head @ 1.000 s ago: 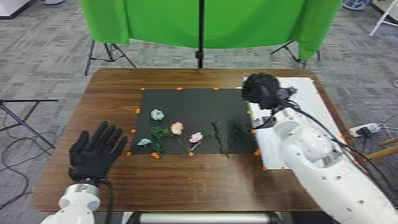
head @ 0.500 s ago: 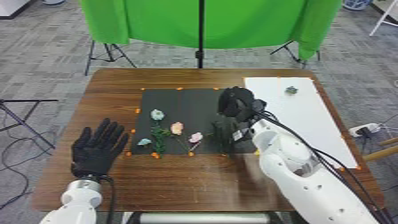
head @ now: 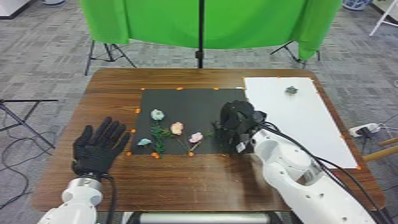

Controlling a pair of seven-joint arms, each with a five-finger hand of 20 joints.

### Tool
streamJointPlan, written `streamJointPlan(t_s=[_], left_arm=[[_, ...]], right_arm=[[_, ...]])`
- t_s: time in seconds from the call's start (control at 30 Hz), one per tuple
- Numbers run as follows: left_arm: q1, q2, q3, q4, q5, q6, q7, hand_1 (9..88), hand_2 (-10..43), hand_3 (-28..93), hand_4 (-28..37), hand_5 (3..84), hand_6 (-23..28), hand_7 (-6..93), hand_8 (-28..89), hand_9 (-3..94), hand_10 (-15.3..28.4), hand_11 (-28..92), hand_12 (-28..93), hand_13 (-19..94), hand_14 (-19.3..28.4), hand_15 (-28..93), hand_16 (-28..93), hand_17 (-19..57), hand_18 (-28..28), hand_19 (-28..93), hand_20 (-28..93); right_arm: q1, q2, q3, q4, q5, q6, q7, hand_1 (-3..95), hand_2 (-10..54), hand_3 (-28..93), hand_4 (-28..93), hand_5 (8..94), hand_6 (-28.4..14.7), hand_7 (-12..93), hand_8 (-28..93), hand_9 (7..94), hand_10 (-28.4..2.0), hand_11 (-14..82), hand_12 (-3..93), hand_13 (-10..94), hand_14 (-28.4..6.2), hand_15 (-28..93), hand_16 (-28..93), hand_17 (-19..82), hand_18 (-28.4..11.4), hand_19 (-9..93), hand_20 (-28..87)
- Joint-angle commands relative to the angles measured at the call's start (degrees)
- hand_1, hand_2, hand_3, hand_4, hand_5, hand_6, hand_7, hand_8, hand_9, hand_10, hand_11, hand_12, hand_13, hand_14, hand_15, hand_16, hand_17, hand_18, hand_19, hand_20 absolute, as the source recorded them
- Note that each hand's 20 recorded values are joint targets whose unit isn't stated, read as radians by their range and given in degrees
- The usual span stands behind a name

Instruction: Arrange flowers

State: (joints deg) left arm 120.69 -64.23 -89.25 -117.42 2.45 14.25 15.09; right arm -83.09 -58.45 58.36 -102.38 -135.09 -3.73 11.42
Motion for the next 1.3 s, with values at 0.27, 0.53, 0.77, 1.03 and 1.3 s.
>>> streamJointPlan(t_s=[0.27, 0.53, 0.77, 1.03, 1.3], left_arm=[[0.73, -0.61, 0.95, 0.16, -1.59, 3.06, 0.92, 26.2, 16.9, 77, -28.3, 48.5, 11.5, 11.9, -9, 40.3, 17.3, 24, 9, 31, 18.4, 45, -9, -7.0, 17.1, 45, 15], [1.28, -0.77, 0.39, -0.03, -1.49, 2.33, 1.37, 26.5, 16.4, 78, -28.3, 49.0, 11.7, 12.1, -9, 40.8, 17.3, 25, 9, 31, 18.4, 45, -10, -6.8, 17.2, 45, 15], [0.94, -0.69, 0.94, 0.26, -1.18, 1.36, 1.57, 26.9, 16.1, 78, -28.3, 49.0, 11.7, 12.1, -9, 40.8, 17.3, 25, 9, 31, 18.3, 45, -10, -6.8, 17.1, 45, 15], [1.02, -0.63, 0.86, 0.27, -0.55, 0.74, 2.14, 27.1, 15.9, 78, -28.3, 48.5, 11.6, 12.0, -9, 40.6, 17.2, 25, 9, 31, 18.3, 45, -10, -6.9, 17.0, 45, 15], [1.19, -0.39, 1.01, 0.18, -1.3, 1.34, 2.33, 27.1, 15.8, 78, -28.3, 48.7, 11.7, 11.9, -9, 40.6, 17.3, 24, 9, 31, 18.2, 45, -10, -7.0, 17.0, 45, 15]], right_arm=[[-0.34, 2.14, 1.8, -1.93, 3.12, 3.94, -0.45, 57.4, -9.5, 73, -28, 69.3, 4.3, 20, -15, 78.1, -9.4, 10.5, 31.2, 63, -8.1, 59, 40, 28, -21.2, 81, 45], [-0.54, 3.33, 3.13, -4.44, 2.9, 0.35, -0.94, 54.1, -9.5, 76, -28, 66.5, 3.7, 18, -15, 75.5, -9.9, 14.8, 27.6, 60, -9.2, 63, 37, 27, -21.3, 81, 46], [6.71, 3.14, 6.93, 2.75, -1.07, 3.34, 4.71, 46.0, -9.5, 85, -28, 61.6, 2.4, 17, -15, 64.3, -11.8, 17.8, 16.0, 53, -11.1, 57, 20, 24, -21.0, 74, 41], [12.22, 5.43, 12.06, 8.95, 1.16, -7.06, 11.24, 43.2, -9.5, 86, -28, 51.2, 0.4, 17, -15, 48.6, -13.1, 11.0, 13.6, 37, -15.5, 32, 14, 15, -20.5, 57, 28], [15.59, 4.71, 10.7, 15.98, 0.7, -13.5, 8.64, 40.9, -9.5, 85, -28, 40.4, -1.1, 15, -14, 40.9, -12.8, 9.2, 13.1, 32, -16.1, 27, 14, 13, -19.7, 54, 24]])
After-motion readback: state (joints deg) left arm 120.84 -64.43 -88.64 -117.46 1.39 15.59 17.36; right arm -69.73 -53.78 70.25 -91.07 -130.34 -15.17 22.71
